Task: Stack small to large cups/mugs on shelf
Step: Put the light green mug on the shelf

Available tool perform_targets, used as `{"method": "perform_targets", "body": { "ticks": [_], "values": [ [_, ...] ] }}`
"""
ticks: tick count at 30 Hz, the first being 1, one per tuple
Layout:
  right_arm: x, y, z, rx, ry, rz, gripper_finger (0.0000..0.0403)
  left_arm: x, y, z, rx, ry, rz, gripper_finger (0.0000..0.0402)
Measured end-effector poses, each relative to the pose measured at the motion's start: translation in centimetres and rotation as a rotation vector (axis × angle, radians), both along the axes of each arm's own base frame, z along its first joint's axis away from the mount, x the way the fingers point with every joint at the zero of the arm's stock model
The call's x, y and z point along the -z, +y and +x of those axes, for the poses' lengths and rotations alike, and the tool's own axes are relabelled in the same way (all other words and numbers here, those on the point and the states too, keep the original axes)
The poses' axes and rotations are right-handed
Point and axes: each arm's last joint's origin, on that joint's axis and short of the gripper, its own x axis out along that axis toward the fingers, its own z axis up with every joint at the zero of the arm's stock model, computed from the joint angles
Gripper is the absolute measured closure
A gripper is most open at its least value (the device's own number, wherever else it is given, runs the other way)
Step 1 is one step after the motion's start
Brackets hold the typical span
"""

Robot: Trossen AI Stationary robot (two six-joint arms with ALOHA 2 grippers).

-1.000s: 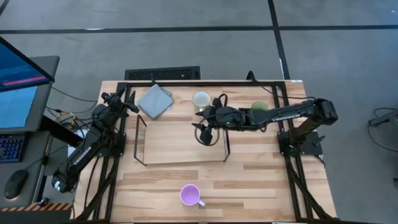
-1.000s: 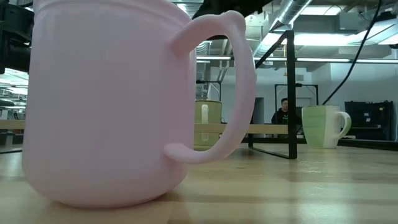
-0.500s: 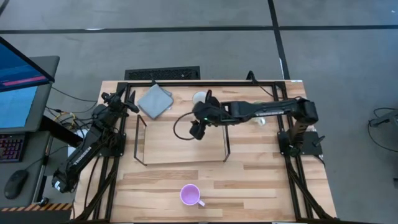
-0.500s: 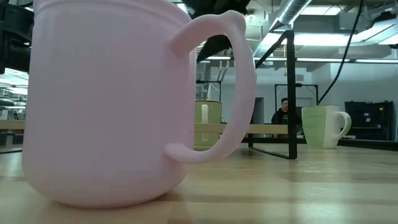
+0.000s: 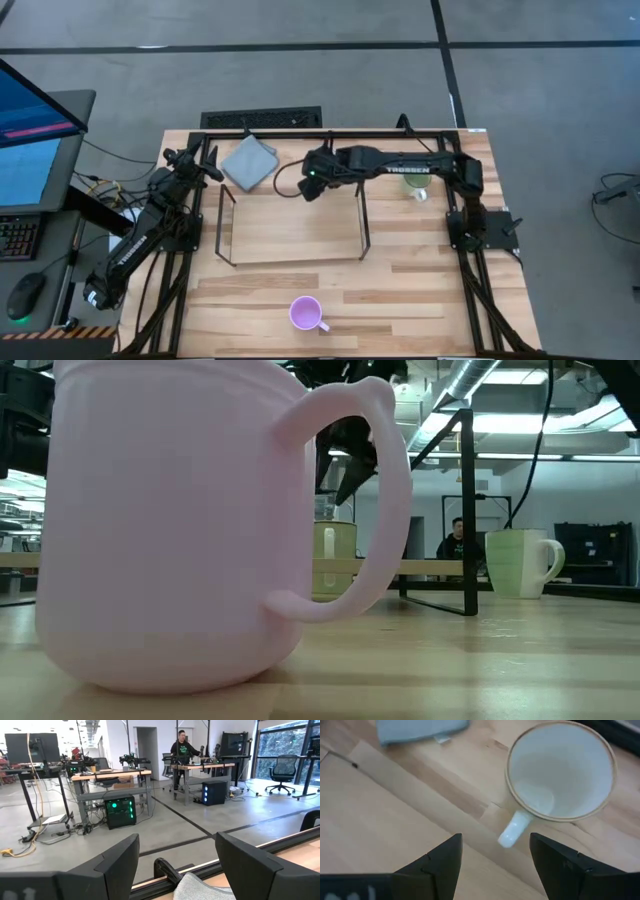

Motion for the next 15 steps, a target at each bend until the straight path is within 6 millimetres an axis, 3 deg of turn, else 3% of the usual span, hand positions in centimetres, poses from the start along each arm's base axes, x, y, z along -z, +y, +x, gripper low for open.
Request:
{"method": "perform_targets", "body": {
  "ticks": [10, 15],
  "values": [
    [-0.88, 0.14, 0.7, 0.062, -0.146, 0.091, 0.0148, 0.01, 0.0, 0.0, 0.0, 0.001, -0.001, 0.0148],
    [-0.96, 0.52, 0.95, -0.043, -0.146, 0.082, 0.0148, 0.02, 0.0, 0.0, 0.0, 0.001, -0.001, 0.0148]
  ]
}}
